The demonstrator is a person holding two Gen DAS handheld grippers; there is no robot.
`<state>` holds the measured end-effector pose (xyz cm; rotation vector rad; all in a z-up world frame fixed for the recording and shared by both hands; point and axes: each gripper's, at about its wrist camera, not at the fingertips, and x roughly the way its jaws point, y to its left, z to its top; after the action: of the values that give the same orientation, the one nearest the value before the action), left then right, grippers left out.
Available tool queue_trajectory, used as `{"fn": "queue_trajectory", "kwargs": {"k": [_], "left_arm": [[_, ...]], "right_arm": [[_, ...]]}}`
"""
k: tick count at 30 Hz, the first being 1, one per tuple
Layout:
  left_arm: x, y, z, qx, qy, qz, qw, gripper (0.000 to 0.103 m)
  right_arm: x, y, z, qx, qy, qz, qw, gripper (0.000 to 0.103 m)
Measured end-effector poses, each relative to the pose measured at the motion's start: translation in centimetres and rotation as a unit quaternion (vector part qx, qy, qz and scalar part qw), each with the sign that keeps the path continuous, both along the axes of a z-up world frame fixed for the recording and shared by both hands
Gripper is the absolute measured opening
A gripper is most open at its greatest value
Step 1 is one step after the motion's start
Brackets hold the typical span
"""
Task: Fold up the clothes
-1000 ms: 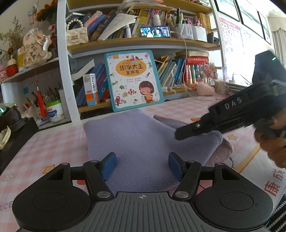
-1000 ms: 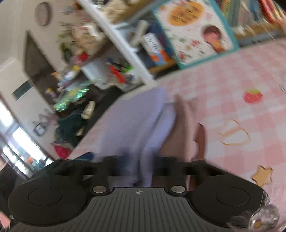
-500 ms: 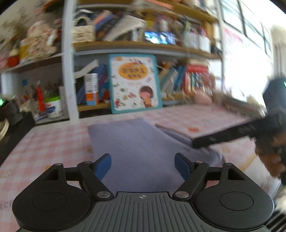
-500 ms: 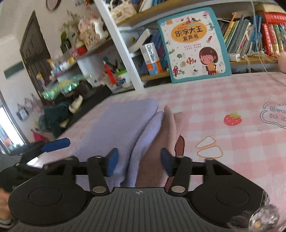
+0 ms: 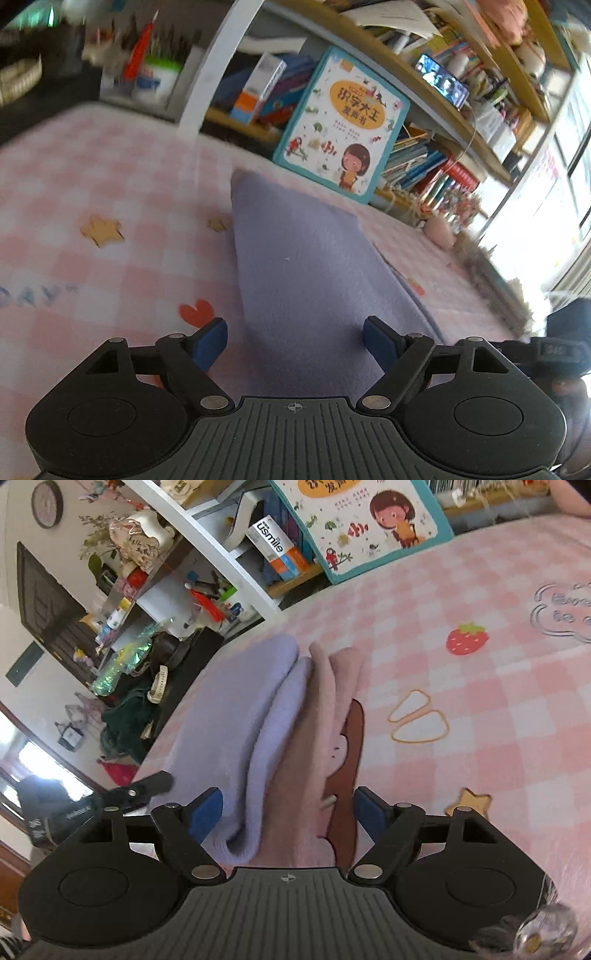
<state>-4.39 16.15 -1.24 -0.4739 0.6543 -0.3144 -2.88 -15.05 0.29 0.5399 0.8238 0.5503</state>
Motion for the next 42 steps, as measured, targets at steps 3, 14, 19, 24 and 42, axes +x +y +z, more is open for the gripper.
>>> {"fn": "queue_trajectory", "kwargs": {"k": [3,14,19,24,42], "left_arm": [[0.9,-0.2,-0.5,-0.023,0.002,-0.004,0.9997,0.081],[-0.2,-3.5,1.7,0.080,-0.038,-0.007,0.9960,0.063],[0.7,-1.9,0.8,0.036,-0.010,-0.017,0.9992,0.069],[1.3,-1.4,0.2,0.009,0.000,-0.020,0.9998,0.071],[0.4,-2.0,2.0,0.017,-0.060,-0.008,0.9980,0.060]], "right_arm": [[1.0,0.9,-0.1,0.003,0.005,0.012,1.000,0.068],[-0.8,3.9,1.7,-0.116,-0.098,0.025,0.988,0.026],[0.7,2.3,0.7,-0.057,-0.047,0.013,0.997,0.042],[1.6,2.0,0.1,-0.026,-0.023,0.007,0.999,0.047],[0.0,4.3,3.1,-0.111,-0.139,0.030,0.984,0.022]]}}
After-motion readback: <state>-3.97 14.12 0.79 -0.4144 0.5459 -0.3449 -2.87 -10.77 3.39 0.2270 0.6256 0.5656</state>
